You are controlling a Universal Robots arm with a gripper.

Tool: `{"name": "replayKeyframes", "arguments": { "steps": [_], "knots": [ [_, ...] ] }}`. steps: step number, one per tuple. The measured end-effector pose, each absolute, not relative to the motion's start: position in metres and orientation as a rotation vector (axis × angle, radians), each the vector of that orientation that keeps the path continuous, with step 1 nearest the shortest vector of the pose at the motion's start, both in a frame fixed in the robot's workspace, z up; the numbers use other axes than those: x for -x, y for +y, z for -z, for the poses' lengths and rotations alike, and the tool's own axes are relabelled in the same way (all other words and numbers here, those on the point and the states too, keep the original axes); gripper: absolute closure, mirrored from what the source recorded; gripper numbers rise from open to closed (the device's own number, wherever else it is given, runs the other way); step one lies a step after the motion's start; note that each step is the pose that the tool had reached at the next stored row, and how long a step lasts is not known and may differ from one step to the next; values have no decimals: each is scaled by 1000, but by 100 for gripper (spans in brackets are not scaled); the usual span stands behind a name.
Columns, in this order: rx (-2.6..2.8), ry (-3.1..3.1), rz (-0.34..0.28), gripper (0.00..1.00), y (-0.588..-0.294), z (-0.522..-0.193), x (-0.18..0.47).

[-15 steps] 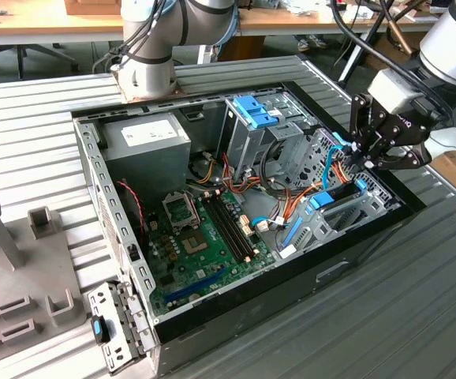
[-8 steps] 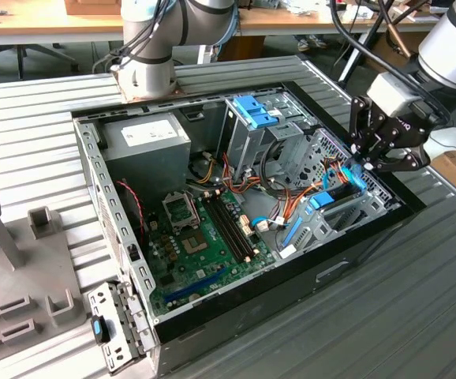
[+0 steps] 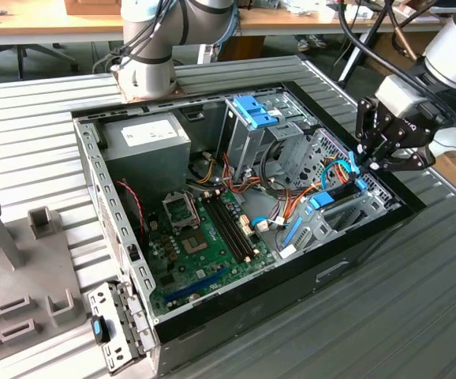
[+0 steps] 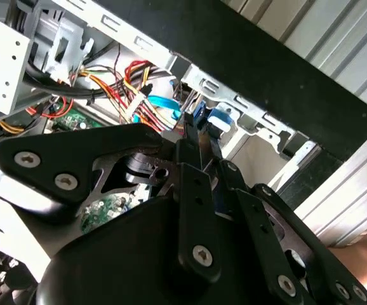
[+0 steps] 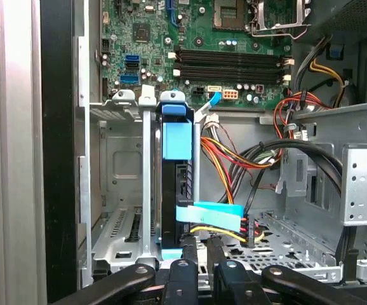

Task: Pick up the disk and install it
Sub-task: 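Insert the first disk wire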

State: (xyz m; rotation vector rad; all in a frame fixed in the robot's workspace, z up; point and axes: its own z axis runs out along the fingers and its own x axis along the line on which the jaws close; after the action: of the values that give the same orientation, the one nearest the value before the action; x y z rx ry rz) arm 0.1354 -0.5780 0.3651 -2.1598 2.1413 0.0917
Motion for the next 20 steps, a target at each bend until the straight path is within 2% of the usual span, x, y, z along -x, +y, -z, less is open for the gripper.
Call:
{"name": "replayKeyframes", "arguments": {
  "steps": [3,8,14,20],
  "knots": [
    [2160,2142,-91,79,-581,-366,-136],
    [2156,2137,-88,79,-581,-386,-136],
    [2139,2115,-44,79,-586,-388,-129],
    [2138,2115,-42,79,-586,-391,-129]
  ]
}}
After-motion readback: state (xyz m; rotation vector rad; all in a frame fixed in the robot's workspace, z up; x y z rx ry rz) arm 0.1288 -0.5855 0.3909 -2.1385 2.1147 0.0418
